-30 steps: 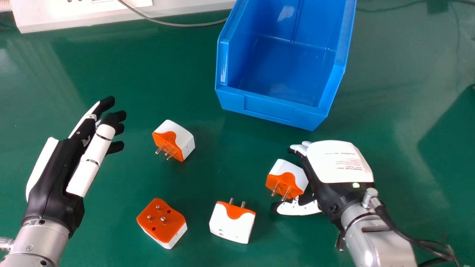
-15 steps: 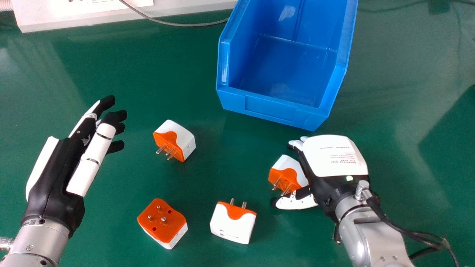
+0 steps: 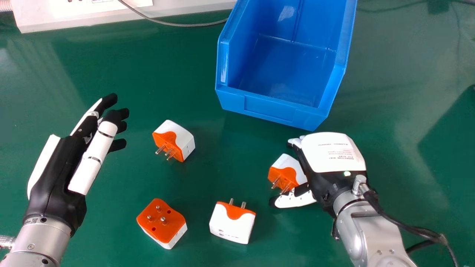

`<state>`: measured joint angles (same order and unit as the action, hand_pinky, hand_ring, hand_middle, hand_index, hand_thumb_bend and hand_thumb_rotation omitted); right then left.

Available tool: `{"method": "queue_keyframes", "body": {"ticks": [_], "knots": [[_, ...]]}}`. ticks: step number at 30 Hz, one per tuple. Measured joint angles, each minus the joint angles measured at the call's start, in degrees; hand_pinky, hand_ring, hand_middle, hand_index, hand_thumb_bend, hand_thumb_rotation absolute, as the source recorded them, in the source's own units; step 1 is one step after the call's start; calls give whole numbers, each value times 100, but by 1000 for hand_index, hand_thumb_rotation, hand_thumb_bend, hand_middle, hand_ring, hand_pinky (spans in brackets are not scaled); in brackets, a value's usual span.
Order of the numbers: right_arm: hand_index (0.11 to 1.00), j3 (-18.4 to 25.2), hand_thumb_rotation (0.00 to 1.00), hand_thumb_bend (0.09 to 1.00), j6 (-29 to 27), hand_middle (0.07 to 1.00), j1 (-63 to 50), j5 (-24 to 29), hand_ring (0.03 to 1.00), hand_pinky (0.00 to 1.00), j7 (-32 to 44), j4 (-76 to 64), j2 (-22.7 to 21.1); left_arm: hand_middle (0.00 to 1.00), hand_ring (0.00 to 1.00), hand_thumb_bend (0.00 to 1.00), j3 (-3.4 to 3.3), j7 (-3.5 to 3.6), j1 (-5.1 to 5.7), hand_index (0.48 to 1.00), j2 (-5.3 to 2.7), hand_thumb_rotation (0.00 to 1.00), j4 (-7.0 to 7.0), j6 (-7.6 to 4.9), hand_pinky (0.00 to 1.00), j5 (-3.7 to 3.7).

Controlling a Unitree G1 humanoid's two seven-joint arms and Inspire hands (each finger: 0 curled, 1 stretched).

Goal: Pick all objects and put in blue box

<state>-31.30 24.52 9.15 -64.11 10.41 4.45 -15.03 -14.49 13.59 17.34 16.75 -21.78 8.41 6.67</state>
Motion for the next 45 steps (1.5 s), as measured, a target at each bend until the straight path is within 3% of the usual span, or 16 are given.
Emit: {"method": "queue_keyframes", "body": {"ticks": [2,3,4,5,7,8,10,11,19,30,45], "knots": [[756,31,338,573,0,793,-38,57,772,648,-42,-36,3,885,880,478,5,0,-9,922,0,883,0,16,833,0],[702,57,294,560,-2,677,-74,90,639,533,-121,-48,16,884,879,478,5,-2,-14,922,0,882,0,31,832,0],[702,82,294,560,-4,677,-106,123,639,533,-236,-59,55,884,879,478,6,-4,-17,922,0,882,0,49,832,0],[657,96,258,550,-6,567,-114,127,526,430,-313,-75,91,884,879,478,7,-4,-25,922,0,882,0,57,831,0],[657,96,258,550,-22,567,-105,154,526,430,-400,-124,147,884,879,478,12,-6,-38,922,0,882,-2,103,831,0],[621,89,228,542,-30,486,-91,165,439,351,-398,-129,159,884,879,479,17,-7,-38,922,0,882,-6,114,830,0],[621,60,228,542,-45,486,-96,187,439,351,-385,-159,156,884,879,479,18,-25,-38,922,0,882,-30,166,830,-1],[602,45,182,536,-48,470,-94,184,402,318,-385,-160,145,884,879,479,20,-29,-38,921,0,881,-39,181,828,-1],[545,4,93,517,-154,495,-88,190,422,326,-400,-196,31,883,876,482,55,-66,-59,920,1,881,-175,347,823,-4],[503,111,24,501,-387,522,-147,556,442,332,-463,-235,69,881,873,485,64,-70,-72,919,6,881,-202,390,817,-17],[494,268,3,496,-556,528,-428,971,447,332,-725,-382,98,880,871,489,63,-69,-90,918,11,880,-207,451,812,-104]]}}
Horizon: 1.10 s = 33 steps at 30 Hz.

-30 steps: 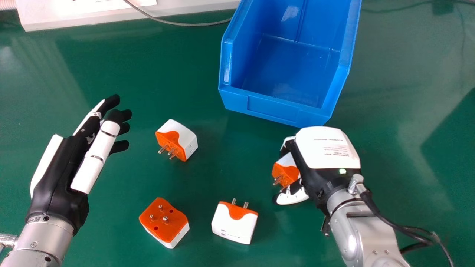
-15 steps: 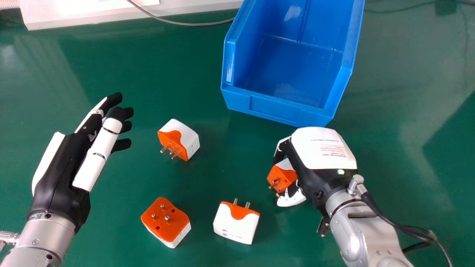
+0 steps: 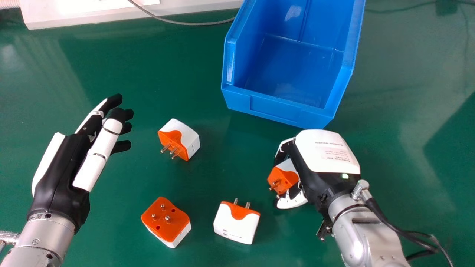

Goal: Pick all objects and put in blue box

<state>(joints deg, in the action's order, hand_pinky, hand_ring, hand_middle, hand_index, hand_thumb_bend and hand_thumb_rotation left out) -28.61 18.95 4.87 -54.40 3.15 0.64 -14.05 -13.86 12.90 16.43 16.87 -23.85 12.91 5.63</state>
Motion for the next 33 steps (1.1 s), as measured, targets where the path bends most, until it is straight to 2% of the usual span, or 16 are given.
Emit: {"method": "queue_keyframes", "body": {"ticks": [8,17,25,33], "knots": [[495,119,1,494,79,531,-608,421,446,330,353,-813,43,879,870,487,-4,10,1,918,0,880,-14,21,810,-1],[518,203,0,490,160,534,-1014,442,437,322,536,-1902,68,878,867,485,-5,9,23,917,0,878,-121,55,800,-1],[530,209,0,489,234,532,-976,248,435,318,757,-2593,134,876,865,485,-9,10,23,917,-1,876,-124,98,794,1],[541,410,0,488,-92,528,-445,277,430,314,769,-2683,111,876,864,485,-8,9,3,917,-3,875,-117,97,790,1]]}}
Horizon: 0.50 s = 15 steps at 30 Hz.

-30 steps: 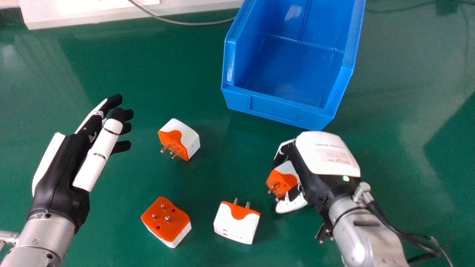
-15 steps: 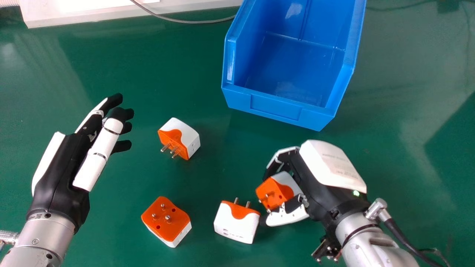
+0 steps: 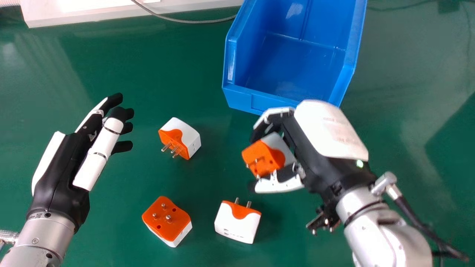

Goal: Pick all objects and put in blue box

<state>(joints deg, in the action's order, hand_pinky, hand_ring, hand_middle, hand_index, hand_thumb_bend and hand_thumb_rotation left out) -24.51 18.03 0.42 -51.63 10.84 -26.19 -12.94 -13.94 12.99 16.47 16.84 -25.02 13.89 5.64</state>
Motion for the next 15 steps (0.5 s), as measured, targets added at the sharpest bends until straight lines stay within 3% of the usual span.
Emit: {"method": "queue_keyframes", "body": {"ticks": [5,15], "knots": [[537,140,0,488,-185,531,851,6,432,315,76,283,-26,876,864,485,6,2,-60,917,-6,874,76,-5,790,0],[545,188,0,487,-256,533,2208,-155,428,308,67,1307,28,876,863,486,10,5,-63,917,-6,871,122,-22,789,-2]]}}
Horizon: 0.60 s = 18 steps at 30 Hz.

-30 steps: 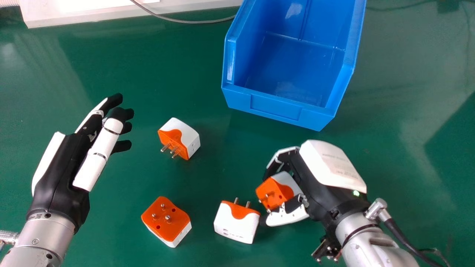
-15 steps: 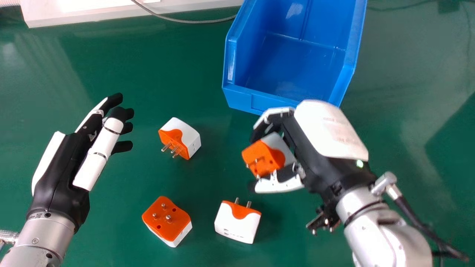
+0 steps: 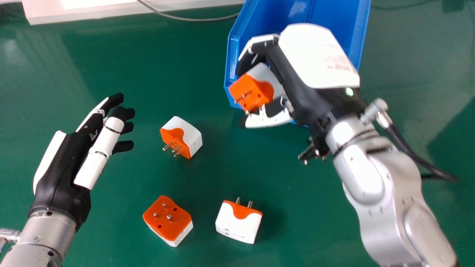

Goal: Pick all objects and put in blue box

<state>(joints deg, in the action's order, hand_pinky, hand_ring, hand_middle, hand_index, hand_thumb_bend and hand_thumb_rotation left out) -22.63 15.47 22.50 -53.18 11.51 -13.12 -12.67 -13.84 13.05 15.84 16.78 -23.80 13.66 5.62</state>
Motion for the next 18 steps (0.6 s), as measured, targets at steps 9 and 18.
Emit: {"method": "queue_keyframes", "body": {"ticks": [9,18], "knots": [[554,34,0,484,-66,533,1797,-60,424,288,-448,2316,108,876,863,484,-1,36,29,917,-1,871,9,-83,789,0],[553,-23,0,488,114,523,2962,168,420,303,-608,4329,188,876,863,478,-6,55,89,917,-3,871,-2,-100,789,1]]}}
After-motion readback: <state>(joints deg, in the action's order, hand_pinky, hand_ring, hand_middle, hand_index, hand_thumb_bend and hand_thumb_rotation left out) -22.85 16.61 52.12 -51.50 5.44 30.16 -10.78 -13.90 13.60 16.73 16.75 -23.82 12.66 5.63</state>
